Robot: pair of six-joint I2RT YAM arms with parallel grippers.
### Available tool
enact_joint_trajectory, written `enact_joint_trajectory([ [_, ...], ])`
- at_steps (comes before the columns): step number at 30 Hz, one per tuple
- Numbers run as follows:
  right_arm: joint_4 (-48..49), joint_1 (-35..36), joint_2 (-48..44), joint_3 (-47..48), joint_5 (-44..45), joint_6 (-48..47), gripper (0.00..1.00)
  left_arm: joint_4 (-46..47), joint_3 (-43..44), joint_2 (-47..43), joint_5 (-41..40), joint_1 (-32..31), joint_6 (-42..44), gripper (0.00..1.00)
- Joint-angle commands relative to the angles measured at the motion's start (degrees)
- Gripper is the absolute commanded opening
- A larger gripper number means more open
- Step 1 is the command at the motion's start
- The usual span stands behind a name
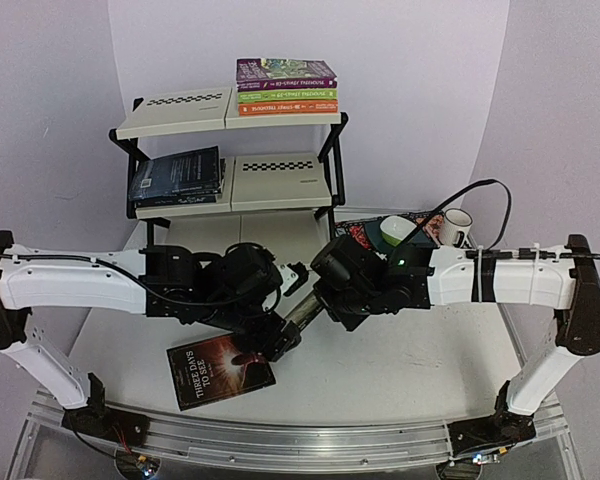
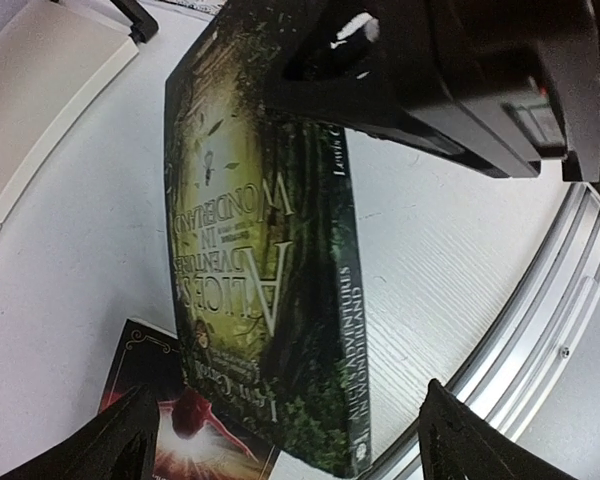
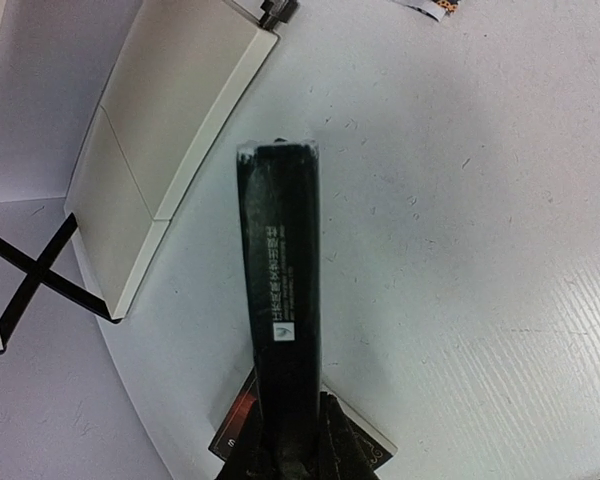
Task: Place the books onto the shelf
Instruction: Pass from the right arm to the left, then place the book at the center of the board.
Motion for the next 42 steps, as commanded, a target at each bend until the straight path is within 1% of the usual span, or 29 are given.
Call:
enact_joint_trajectory([
  [1,0.97,-0.02,-3.78,1.92,2.04,4.79,0.0,5.24,1.35,0.87,-0.6,-1.76,0.04,0.9],
  [4,0.97,0.01,-4.39,1.65,2.14,5.65,0.0,6.16,1.13,2.48,-1.55,-1.84,0.48,0.81],
  [6,0.97,0.04,-4.77,1.42,2.03,6.21,0.0,6.18,0.97,3.59,-3.8,-1.84,0.03,0.69],
  [8,0.97,0.04,-5.1,1.14,2.02,6.7,0.01,6.32,0.72,4.43,-5.95,-1.83,-0.42,0.5],
  [14,0.97,0.0,-5.81,0.17,1.83,8.91,0.06,7.27,0.19,6.28,-12.78,-1.83,-1.85,0.21],
  [15,0.97,-0.01,-5.92,0.08,1.95,9.04,0.09,7.52,0.1,6.31,-13.36,-1.82,-1.93,0.13],
  [16,0.97,-0.02,-6.13,-0.05,2.26,9.06,0.17,7.73,0.0,6.32,-13.71,-1.84,-1.96,0.05],
  [17,0.97,0.0,-6.31,-0.25,2.66,8.99,0.3,7.9,-0.09,6.31,-13.86,-1.82,-1.97,0.0],
  [18,0.97,0.01,-6.64,-0.48,3.28,8.75,0.42,8.11,-0.17,6.3,-13.94,-1.82,-1.93,0.0],
  [19,0.97,-0.04,-7.04,-0.79,4.0,8.25,0.49,8.24,-0.27,6.11,-13.92,-1.84,-1.89,0.0],
  [21,0.97,-0.04,-8.13,-1.54,6.0,6.9,0.58,8.69,-0.71,5.76,-14.03,-1.84,-1.87,0.0],
  [25,0.81,-0.71,-11.13,-4.07,8.62,3.16,0.68,10.2,-1.52,5.33,-12.84,-1.71,-1.74,0.0],
  [28,-0.17,-1.26,-14.41,-7.31,10.58,-0.65,0.72,10.38,-1.29,5.87,-11.76,-1.71,-1.39,0.0],
  [31,-0.86,-2.56,-17.8,-11.05,13.41,-8.68,0.8,10.38,-1.07,6.63,-10.95,-1.75,-1.48,0.0],
  [32,-0.78,-4.32,-18.21,-12.2,12.55,-12.46,0.82,10.38,-1.02,6.73,-10.71,-1.74,-1.61,0.0],
  [33,-0.49,-6.46,-18.2,-12.42,9.71,-18.12,0.82,10.38,-0.9,6.88,-10.44,-1.7,-1.62,0.0],
  [36,-0.22,-12.21,-16.6,-12.56,-2.56,-33.86,0.86,10.38,-0.51,7.26,-9.61,-1.67,-1.55,0.0],
  [39,2.7,-15.35,-15.38,-13.57,-11.26,-47.92,0.9,10.29,-0.18,7.58,-8.42,-1.44,-1.77,0.0],
  [40,3.26,-16.01,-15.09,-13.72,-12.65,-51.53,0.92,10.29,-0.11,7.67,-8.0,-1.29,-2.05,0.0],
  [42,3.39,-18.3,-14.16,-13.87,-15.54,-52.6,0.93,10.29,0.04,7.96,-7.06,-0.94,-2.32,0.02],
])
